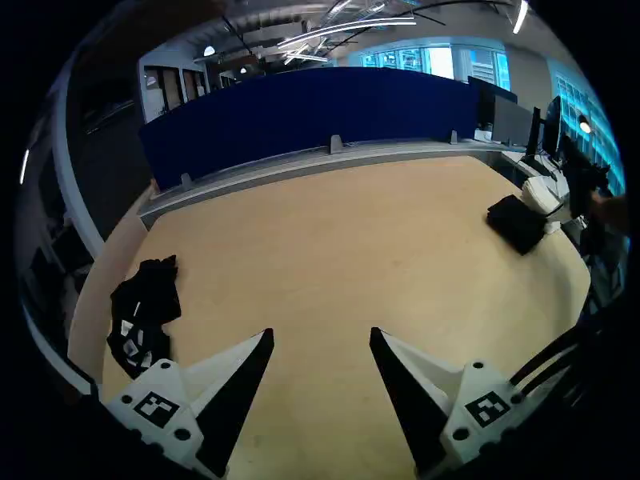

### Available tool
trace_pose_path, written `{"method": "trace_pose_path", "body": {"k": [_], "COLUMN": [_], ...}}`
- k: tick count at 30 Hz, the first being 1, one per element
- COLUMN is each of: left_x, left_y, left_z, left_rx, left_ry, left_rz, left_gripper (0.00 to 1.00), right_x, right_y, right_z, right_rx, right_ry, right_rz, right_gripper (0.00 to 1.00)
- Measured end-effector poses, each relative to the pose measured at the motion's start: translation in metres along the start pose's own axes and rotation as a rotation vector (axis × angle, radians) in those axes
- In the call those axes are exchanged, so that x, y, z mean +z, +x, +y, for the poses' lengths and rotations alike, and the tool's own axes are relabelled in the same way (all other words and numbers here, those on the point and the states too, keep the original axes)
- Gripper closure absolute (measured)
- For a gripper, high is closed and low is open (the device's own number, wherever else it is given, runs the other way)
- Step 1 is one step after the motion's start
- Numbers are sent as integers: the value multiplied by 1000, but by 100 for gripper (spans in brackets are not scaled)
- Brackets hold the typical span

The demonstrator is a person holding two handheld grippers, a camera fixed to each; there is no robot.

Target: Fold towel

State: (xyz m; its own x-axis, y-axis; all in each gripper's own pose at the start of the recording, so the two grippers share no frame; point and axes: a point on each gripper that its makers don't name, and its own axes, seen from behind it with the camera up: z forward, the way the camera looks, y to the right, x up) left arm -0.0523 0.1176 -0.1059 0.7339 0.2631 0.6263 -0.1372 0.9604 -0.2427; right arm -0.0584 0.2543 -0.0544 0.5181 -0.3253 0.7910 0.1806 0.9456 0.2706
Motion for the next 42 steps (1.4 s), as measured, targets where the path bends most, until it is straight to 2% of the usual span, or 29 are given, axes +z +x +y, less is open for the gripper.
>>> {"method": "trace_pose_path", "body": {"k": [9, 18, 24, 28, 30, 32, 36, 37, 38, 42], "left_x": [-1, -3, -2, -1, -1, -1, -1, -1, -1, -2], "left_y": [0, 3, 3, 3, 3, 3, 4, 4, 5, 5], "left_z": [-1, 4, 5, 5, 5, 5, 4, 4, 4, 3], "left_rx": [12, 16, 18, 19, 19, 18, 17, 17, 17, 17], "left_ry": [5, 5, 2, 1, 1, -1, -4, -5, -6, -9], "left_rz": [-4, -4, -4, -5, -6, -5, -2, -1, 0, 3], "left_gripper": [11, 11, 11, 11, 11, 11, 11, 11, 11, 12], "right_x": [15, 25, 26, 19, 15, 12, 5, 4, 3, 1], "right_y": [-26, -34, -31, -27, -25, -25, -26, -26, -27, -26], "right_z": [-3, -6, -5, -4, -4, -5, -6, -6, -7, -13], "right_rx": [57, 84, 96, 102, 105, 107, 113, 116, 118, 133], "right_ry": [-6, -11, -24, -29, -31, -33, -44, -44, -44, -31], "right_rz": [-34, -52, -40, -19, -7, 0, 9, 11, 12, 22], "right_gripper": [97, 97, 95, 92, 89, 82, 47, 43, 40, 37]}}
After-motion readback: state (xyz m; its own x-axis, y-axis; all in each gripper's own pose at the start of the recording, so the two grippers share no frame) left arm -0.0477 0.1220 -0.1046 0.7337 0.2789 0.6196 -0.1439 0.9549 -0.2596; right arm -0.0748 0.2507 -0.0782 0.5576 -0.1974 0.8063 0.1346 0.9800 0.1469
